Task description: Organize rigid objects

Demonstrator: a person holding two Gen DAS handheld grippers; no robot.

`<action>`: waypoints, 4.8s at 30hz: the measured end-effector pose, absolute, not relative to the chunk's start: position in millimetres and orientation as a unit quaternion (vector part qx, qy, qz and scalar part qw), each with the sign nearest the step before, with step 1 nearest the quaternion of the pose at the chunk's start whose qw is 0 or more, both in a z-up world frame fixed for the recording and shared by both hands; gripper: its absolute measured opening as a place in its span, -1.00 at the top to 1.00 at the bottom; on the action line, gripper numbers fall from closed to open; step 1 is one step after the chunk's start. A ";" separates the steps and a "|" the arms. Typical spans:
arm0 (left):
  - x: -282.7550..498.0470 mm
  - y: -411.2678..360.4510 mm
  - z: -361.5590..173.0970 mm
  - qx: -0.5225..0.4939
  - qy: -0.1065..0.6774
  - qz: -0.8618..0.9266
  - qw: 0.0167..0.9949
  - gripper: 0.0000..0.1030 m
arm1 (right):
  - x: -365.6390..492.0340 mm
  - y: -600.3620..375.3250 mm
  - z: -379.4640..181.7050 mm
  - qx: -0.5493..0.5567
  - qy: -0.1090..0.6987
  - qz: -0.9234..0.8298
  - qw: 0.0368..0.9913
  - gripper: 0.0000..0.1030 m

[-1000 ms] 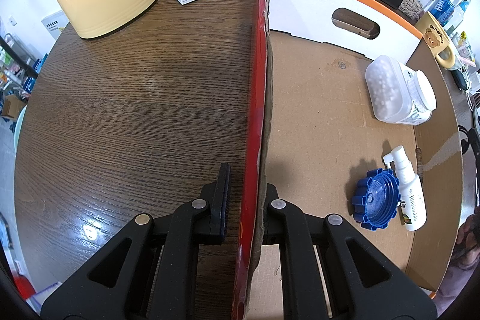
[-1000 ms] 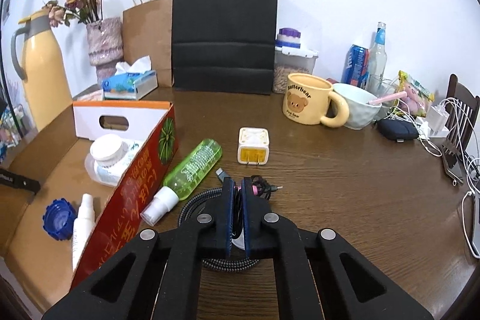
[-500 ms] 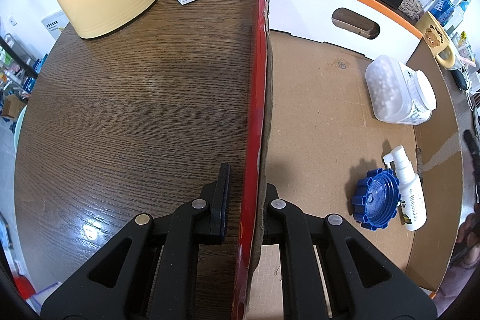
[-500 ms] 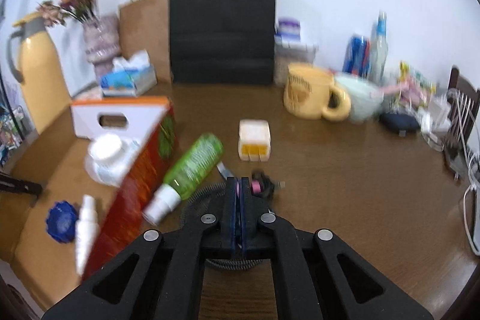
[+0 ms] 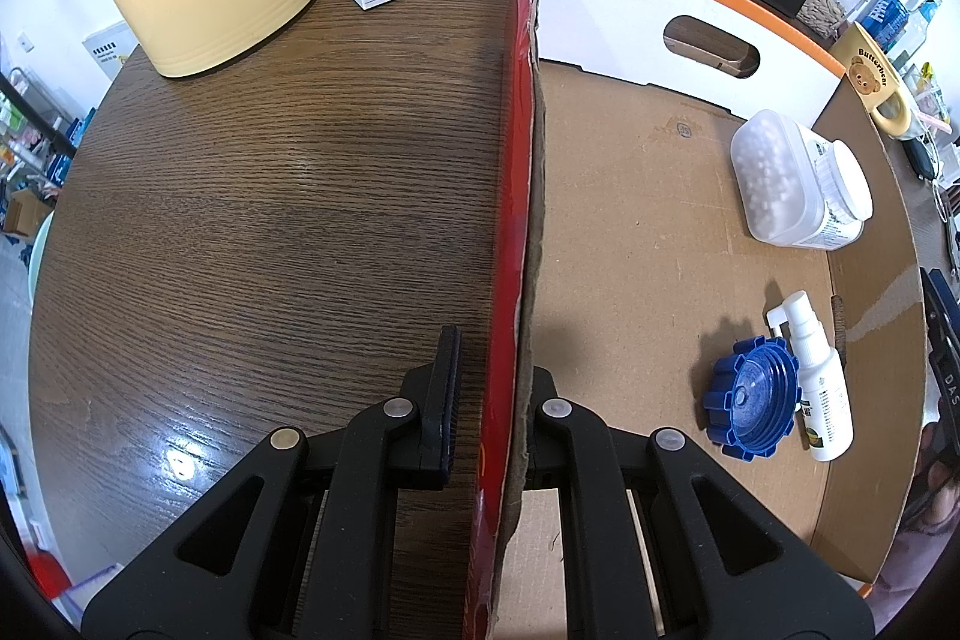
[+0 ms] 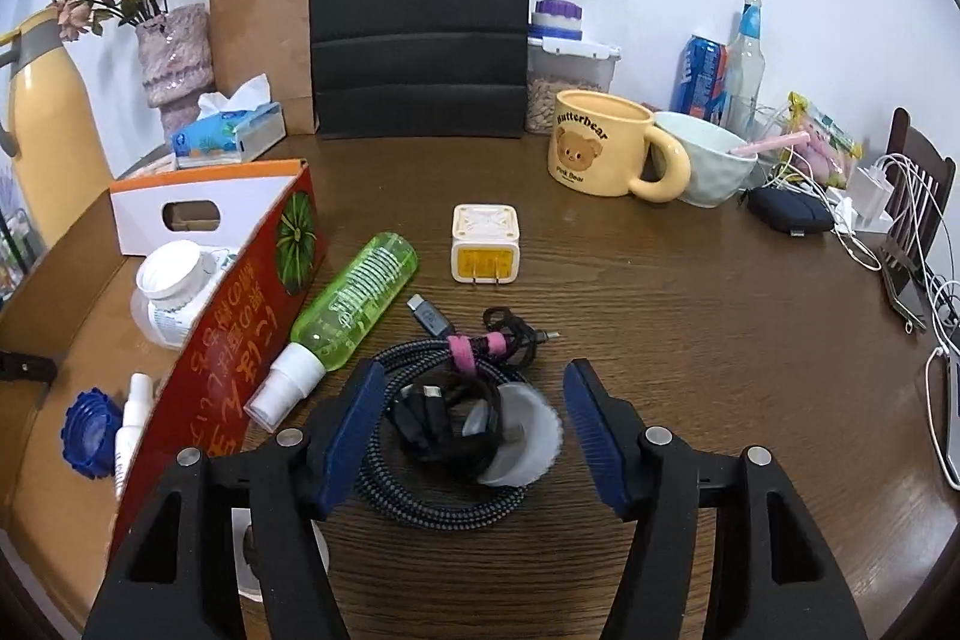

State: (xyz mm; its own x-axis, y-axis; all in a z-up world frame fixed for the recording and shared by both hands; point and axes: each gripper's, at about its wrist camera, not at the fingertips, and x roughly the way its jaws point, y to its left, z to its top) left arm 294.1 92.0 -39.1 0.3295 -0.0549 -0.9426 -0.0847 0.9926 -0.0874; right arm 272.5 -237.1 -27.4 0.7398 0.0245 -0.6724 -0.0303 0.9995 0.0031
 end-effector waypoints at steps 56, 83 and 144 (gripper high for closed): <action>294.1 92.4 -39.1 -0.060 0.579 0.009 0.813 0.86 | 259.9 -173.9 37.5 -0.094 0.269 0.053 0.957 0.64; 294.2 92.7 -39.1 -0.060 0.579 0.009 0.813 0.86 | 291.7 -80.8 19.2 -0.199 0.286 0.118 0.930 -0.87; 294.1 92.0 -39.1 -0.060 0.579 0.009 0.813 0.86 | 299.8 -224.5 -48.0 -0.024 0.427 0.083 0.900 -0.87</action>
